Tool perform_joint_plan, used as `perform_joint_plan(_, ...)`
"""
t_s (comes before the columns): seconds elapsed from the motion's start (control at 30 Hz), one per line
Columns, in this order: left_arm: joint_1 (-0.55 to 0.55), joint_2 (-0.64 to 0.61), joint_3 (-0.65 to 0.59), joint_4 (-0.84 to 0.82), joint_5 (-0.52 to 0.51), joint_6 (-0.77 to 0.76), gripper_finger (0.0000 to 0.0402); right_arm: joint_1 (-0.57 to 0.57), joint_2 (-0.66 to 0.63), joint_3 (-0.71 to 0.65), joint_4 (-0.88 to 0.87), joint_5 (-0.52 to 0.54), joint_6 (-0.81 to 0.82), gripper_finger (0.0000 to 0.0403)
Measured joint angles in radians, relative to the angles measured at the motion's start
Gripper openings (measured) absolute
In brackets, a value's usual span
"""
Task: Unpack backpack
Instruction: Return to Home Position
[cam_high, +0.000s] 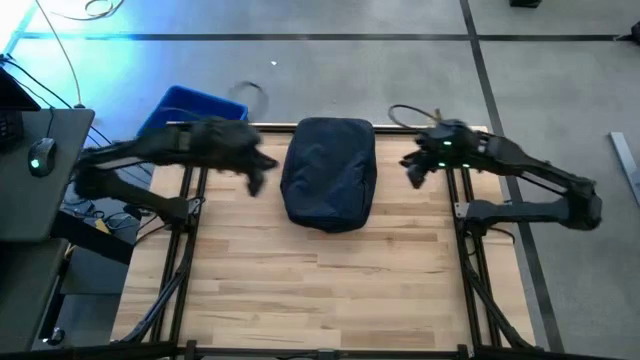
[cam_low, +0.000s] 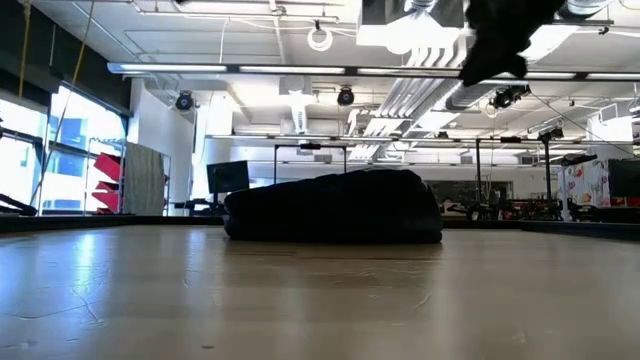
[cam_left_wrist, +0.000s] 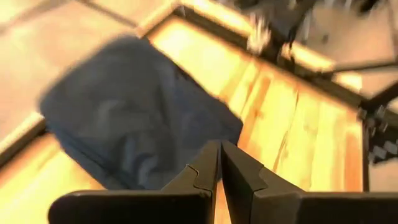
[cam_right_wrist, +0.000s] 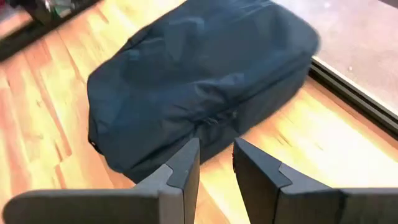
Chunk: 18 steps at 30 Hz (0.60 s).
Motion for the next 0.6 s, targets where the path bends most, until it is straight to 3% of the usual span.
perform_joint_plan(0.2, 0.014, -0.307, -0.108, -0.034, -0.133, -0.047, 0.0, -0.081, -0.244, -0.056, -0.118, -0.029, 0.049, 0.0083)
perform_joint_plan(0.43, 0.019, -0.609, -0.316, -0.02, -0.152, -0.143, 0.0, -0.138, -0.53, -0.166, -0.113, -0.031, 0.161, 0.0083)
perform_joint_plan(0.6, 0.019, -0.783, -0.518, 0.107, -0.134, -0.18, 0.0, -0.142, -0.728, -0.345, 0.004, -0.032, 0.286, 0.0082)
